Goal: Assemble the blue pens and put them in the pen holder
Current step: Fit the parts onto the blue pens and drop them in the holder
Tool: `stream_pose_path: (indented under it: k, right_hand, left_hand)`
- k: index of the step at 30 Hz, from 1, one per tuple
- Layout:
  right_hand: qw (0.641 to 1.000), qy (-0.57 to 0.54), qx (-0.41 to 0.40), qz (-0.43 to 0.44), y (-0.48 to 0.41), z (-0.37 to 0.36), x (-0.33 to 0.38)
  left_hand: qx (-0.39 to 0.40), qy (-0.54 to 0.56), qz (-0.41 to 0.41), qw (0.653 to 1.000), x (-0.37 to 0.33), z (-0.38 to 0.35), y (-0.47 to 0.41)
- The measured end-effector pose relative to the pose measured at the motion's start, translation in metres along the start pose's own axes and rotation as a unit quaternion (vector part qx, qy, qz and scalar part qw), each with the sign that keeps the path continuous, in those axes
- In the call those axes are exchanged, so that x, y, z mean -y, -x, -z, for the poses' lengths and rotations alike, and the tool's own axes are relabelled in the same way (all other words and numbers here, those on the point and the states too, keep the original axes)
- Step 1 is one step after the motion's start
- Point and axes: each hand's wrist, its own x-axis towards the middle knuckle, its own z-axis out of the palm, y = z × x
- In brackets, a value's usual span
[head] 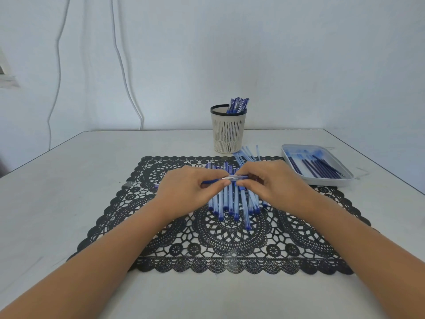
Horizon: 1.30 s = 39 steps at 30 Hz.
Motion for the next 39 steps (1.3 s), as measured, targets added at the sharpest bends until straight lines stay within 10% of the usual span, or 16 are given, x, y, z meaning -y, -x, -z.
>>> stream_pose_path:
  k: [25,33,39]
  right_hand:
    - [0.965,0.015,0.261,-0.013,0.005,-0.004,0.032]
    - [0.986,-0.06,0.021,-0.151,0.0,0.003,0.016]
    - [0.975,-0.087,0.043,-0.198,-0.003,-0.002,0.014]
  left_hand:
    - [0.043,0.005,0.035,0.998,0.023,-0.002,0.002]
    - [0.044,0.017,0.003,0.999,0.016,-0.002,0.002]
    - [0.031,0.027,-0.071,0.997,0.004,-0.002,0.002]
